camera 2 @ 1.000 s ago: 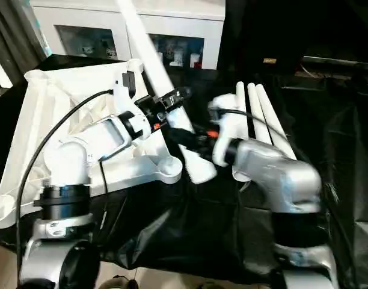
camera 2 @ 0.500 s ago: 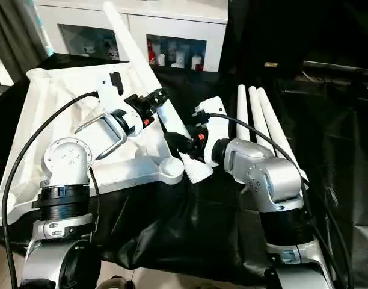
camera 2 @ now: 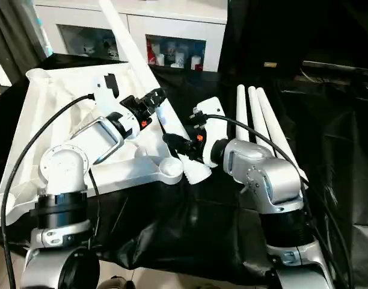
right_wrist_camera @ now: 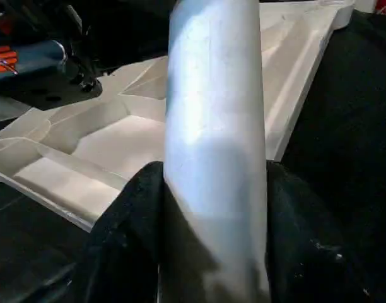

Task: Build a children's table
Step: Pick table leg

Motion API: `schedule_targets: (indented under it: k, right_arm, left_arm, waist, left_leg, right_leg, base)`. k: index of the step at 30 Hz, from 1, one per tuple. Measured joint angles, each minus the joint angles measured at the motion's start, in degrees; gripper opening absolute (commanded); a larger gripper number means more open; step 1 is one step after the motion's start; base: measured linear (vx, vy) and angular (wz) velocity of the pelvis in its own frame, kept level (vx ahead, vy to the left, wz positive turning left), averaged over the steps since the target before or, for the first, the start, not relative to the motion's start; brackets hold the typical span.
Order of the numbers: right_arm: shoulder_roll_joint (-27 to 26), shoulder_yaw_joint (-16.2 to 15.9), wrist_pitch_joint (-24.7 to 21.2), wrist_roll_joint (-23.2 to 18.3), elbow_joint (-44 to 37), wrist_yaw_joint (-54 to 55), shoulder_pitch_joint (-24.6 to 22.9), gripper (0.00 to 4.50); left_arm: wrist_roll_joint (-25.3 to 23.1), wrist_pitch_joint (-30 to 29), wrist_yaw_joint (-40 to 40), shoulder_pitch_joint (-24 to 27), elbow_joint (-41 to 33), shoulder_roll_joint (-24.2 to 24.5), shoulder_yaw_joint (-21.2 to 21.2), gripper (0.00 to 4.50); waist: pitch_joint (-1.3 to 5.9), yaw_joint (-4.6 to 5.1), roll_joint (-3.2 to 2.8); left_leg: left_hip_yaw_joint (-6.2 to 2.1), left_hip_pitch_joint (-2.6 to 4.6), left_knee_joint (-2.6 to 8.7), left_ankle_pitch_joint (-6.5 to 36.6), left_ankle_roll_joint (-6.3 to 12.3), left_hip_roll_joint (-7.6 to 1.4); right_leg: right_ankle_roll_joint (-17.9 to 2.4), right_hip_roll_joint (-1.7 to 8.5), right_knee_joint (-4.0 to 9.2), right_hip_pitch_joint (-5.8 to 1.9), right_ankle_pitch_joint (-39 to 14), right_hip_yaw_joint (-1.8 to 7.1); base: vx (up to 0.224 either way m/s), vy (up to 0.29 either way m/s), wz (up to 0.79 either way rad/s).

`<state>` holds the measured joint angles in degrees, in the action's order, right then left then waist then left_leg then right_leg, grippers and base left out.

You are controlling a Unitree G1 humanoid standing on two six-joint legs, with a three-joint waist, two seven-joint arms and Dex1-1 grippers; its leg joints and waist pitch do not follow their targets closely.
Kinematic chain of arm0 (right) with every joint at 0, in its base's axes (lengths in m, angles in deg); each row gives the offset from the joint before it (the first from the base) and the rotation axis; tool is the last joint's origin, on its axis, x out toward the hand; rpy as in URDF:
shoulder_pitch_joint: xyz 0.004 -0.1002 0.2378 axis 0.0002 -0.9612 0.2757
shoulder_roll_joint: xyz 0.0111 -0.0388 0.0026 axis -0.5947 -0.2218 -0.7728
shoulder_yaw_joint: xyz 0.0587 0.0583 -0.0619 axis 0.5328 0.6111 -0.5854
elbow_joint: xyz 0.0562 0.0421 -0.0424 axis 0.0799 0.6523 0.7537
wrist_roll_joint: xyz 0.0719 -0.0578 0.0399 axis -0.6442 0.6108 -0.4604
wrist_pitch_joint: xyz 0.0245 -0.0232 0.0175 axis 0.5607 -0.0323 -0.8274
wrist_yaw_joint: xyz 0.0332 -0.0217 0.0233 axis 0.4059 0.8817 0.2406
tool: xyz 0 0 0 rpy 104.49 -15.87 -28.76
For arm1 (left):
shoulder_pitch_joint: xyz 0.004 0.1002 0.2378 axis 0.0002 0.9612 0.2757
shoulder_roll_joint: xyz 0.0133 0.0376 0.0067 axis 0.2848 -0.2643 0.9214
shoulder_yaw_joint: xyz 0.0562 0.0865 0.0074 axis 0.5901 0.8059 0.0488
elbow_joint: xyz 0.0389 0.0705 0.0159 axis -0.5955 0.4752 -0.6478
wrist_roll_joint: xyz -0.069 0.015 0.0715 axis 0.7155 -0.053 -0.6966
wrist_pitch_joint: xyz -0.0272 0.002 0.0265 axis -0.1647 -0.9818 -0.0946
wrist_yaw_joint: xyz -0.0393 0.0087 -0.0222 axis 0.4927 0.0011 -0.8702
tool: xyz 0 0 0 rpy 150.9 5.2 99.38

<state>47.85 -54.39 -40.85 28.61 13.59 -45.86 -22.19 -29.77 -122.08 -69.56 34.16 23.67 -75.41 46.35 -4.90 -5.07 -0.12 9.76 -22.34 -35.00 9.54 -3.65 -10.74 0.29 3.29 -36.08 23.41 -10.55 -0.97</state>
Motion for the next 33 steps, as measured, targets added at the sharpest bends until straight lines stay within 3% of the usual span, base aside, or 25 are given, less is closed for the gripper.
schedule_targets:
  k: [4, 10, 20, 21, 27, 33]
  right_arm:
    - [0.9, 1.27, 0.03, -2.74, -0.67, -2.79, -0.11, 2.91]
    - [6.25, 3.26, -2.64, -7.99, -2.42, -11.37, -1.35, 3.02]
    - [10.66, 3.02, -5.71, -11.9, -3.93, -18.05, -2.27, 3.02]
    - [10.68, 3.0, -5.75, -11.96, -4.21, -18.13, -2.27, 2.74]
    - [11.2, 1.54, -7.46, -12.29, -4.48, -18.61, -2.31, 2.24]
    - [10.12, 1.67, -7.62, -12.7, -2.91, -17.84, -2.04, 1.95]
  left_arm:
    - [0.13, -0.4, -8.28, 0.62, 0.17, 2.26, 5.15, 1.82]
    - [0.77, -0.64, -21.11, -1.86, 1.01, 9.65, 8.26, 1.8]
    - [3.61, 0.0, -33.35, -3.28, 2.49, 13.14, 8.72, 1.8]
    - [3.93, 0.03, -33.57, -3.38, 2.48, 13.07, 8.72, 1.8]
    - [4.23, 0.67, -35.11, -3.4, 2.59, 12.58, 8.6, 1.8]
    - [4.15, 1.61, -35.31, -3.4, 3.76, 12.47, 8.51, 1.8]
  waist:
    - [0.0, -0.05, 0.0]
    - [0.02, 0.1, -0.03]
    - [0.03, -0.04, -0.03]
    - [0.03, -0.04, -0.02]
    - [0.04, -0.03, -0.01]
    - [0.04, -0.02, 0.0]
  left_leg:
    - [0.01, -0.01, 0.0, 0.0, 0.0, 0.0]
    - [0.03, 0.06, 0.02, 0.0, 0.0, -0.01]
    - [0.05, 0.09, 0.0, -0.01, 0.0, -0.01]
    - [0.05, 0.09, 0.0, -0.01, 0.01, -0.01]
    - [0.06, 0.09, -0.01, -0.04, 0.04, -0.01]
    - [0.06, 0.09, -0.01, -0.04, 0.05, -0.01]
  right_leg:
    - [0.0, 0.0, 0.02, 0.0, 0.0, 0.02]
    - [0.0, -0.01, -0.01, 0.0, 0.01, 0.03]
    - [-0.04, 0.0, -0.03, -0.03, 0.03, 0.03]
    - [-0.04, 0.0, -0.04, -0.03, 0.04, 0.03]
    - [-0.06, 0.0, -0.04, -0.03, 0.05, 0.03]
    - [-0.06, 0.0, -0.04, -0.03, 0.05, 0.03]
  base:
    - [0.0, 0.0, 0.0]
    - [0.0, 0.0, 0.0]
    - [0.0, 0.0, 0.0]
    - [0.0, 0.0, 0.0]
    - [0.0, 0.0, 0.0]
    - [0.0, 0.0, 0.0]
